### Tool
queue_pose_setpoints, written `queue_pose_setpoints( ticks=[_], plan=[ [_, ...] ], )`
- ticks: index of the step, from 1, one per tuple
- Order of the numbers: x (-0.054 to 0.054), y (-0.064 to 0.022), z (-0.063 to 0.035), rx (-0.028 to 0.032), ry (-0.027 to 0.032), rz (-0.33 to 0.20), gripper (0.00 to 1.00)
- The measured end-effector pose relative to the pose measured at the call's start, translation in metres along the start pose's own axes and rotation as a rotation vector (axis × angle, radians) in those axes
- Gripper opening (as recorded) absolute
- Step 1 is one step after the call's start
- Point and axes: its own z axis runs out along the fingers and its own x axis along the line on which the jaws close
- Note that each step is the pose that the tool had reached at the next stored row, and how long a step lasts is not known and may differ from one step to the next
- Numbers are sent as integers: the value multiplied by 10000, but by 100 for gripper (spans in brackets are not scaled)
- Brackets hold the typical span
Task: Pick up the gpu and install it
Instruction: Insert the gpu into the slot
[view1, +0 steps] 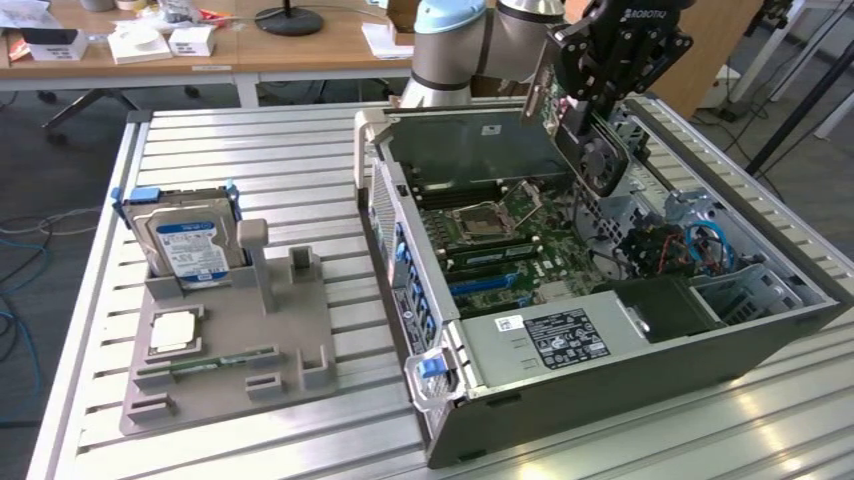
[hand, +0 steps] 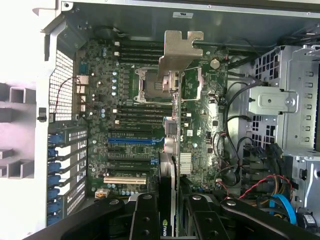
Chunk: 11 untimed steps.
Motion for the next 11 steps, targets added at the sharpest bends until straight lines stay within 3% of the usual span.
queue_pose_setpoints(
  ticks=[4,11],
  plan=[
    [0,0,0,0,2,-29,26],
    [0,5,3,-14,31,-656,26]
  ],
)
